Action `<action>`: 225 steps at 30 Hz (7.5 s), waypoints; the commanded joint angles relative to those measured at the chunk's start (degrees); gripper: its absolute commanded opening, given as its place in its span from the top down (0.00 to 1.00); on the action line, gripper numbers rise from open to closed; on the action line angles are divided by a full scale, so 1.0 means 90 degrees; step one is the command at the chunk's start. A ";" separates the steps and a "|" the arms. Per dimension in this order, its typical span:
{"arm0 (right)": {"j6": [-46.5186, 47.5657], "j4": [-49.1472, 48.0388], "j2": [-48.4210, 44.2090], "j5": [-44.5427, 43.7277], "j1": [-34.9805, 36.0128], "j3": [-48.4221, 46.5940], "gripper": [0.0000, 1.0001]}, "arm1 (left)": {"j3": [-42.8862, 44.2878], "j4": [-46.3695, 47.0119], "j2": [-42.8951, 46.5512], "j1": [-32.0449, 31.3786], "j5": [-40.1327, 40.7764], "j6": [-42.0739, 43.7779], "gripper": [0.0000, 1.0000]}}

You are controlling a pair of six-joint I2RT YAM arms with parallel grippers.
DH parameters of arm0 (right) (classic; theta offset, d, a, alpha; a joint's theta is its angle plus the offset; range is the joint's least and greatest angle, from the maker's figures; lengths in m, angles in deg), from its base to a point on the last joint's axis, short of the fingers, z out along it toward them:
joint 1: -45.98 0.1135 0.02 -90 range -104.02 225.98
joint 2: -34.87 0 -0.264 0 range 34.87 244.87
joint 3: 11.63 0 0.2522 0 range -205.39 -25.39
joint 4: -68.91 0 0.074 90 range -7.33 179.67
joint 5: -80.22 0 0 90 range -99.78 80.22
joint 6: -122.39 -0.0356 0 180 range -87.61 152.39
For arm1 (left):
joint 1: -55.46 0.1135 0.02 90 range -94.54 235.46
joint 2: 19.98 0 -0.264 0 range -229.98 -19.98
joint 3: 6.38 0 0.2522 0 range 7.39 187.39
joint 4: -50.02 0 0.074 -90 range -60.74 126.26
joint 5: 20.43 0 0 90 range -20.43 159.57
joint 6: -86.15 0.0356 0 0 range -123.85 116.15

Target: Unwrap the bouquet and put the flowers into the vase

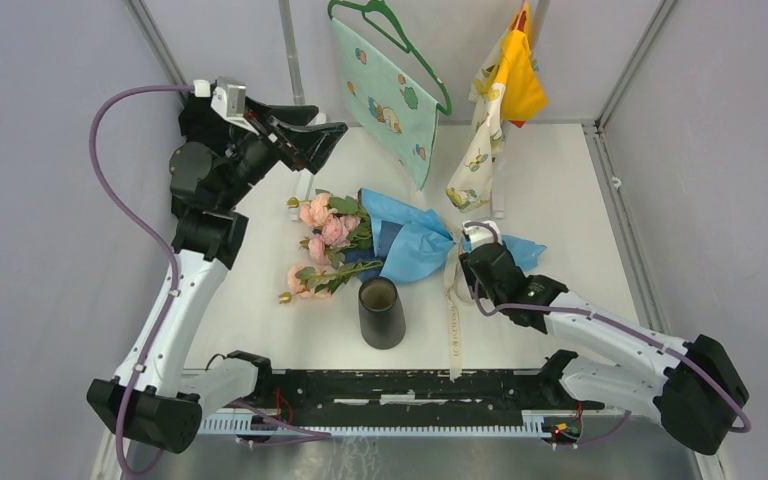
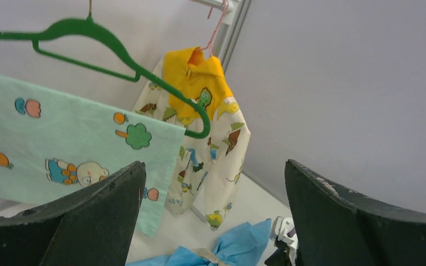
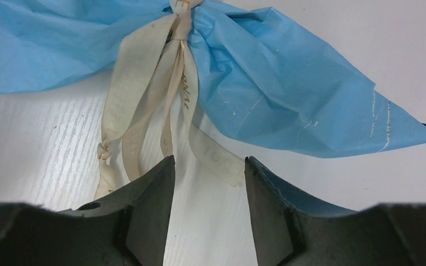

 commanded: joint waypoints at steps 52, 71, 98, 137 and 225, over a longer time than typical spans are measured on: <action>0.1438 0.0401 -0.0300 -0.0409 -0.0732 -0.3679 1.00 | 0.0527 -0.1079 -0.0931 -0.1199 0.0909 0.0487 0.00; 0.1985 0.0515 -0.0153 -0.2010 -0.0896 -0.4740 1.00 | 0.1553 -0.3073 -0.2676 -0.3146 0.1610 0.0778 0.00; 0.2775 0.0710 -0.1124 -0.4935 -0.0894 -0.5417 1.00 | 0.1435 -0.3811 -0.4784 -0.5475 0.4805 0.0754 0.06; 0.2218 0.0924 -0.1187 -0.3865 -0.0898 -0.4825 1.00 | 0.0964 -0.3536 -0.6504 -0.5902 0.4615 0.0428 0.62; 0.0528 -0.0343 -0.1209 0.0840 -0.1371 -0.0315 0.36 | 0.1879 -0.1324 -0.5556 -0.3651 0.1942 -0.0228 0.42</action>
